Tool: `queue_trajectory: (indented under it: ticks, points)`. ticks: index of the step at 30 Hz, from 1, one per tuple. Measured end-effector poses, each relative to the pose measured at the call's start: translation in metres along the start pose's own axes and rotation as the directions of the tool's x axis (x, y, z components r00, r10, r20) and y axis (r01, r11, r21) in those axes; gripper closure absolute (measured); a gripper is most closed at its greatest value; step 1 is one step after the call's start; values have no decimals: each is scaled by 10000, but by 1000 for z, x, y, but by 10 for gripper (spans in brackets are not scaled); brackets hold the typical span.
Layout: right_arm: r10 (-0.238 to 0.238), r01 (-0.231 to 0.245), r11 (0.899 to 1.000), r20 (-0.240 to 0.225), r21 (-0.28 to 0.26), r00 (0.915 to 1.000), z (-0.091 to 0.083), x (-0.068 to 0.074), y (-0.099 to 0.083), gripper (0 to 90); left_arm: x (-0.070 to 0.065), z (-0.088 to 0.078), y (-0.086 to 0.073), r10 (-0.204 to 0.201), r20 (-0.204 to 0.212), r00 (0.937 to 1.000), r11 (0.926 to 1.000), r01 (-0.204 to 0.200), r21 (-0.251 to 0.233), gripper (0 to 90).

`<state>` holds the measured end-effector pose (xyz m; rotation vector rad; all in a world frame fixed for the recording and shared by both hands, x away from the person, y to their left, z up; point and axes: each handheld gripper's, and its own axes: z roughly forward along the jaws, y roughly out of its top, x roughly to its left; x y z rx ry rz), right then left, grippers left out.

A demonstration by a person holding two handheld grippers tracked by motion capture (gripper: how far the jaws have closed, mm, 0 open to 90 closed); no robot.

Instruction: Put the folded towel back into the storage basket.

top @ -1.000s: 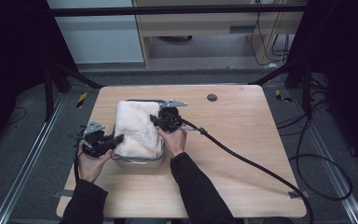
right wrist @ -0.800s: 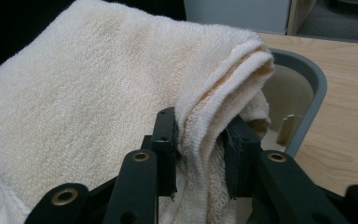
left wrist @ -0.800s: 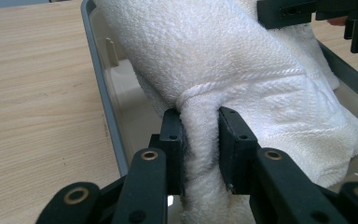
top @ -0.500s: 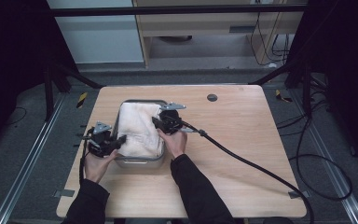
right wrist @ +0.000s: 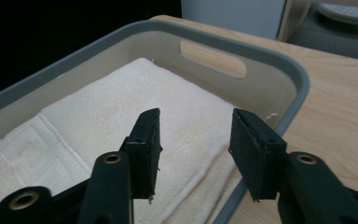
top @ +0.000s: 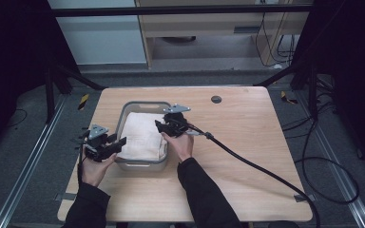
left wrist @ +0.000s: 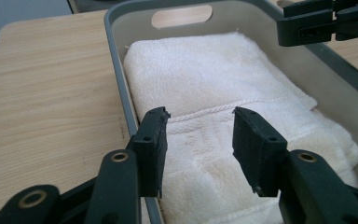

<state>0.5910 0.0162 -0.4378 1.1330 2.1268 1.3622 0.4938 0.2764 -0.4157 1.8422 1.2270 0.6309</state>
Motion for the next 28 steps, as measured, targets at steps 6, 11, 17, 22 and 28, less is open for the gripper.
queue_trajectory:
  ticks: [6, 11, 17, 22, 28]
  points:
    - [118, -112, 9979, 97, -645, 9999, -25, -14, 4, 369, -3, -15, 0, 174, -41, 9998, 9982, -176, -566, 474]
    - [79, -80, 9981, -8, -612, 10000, -49, -29, -1, 255, -3, -25, -2, 227, 0, 9997, 9961, -226, -852, 406]
    - [0, -13, 9977, -198, -679, 9998, -88, -52, -14, 199, 1, -35, -10, 34, 274, 9996, 9924, 0, -1234, 320]
    - [132, -142, 9984, -190, -543, 9997, -120, -70, -34, 176, 6, -41, -19, -72, 311, 9995, 9914, 112, -1307, 266]
    - [381, -377, 9978, 78, -540, 9992, -158, -94, -65, 163, 11, -50, -36, -132, 339, 9993, 9901, 178, -1393, 219]
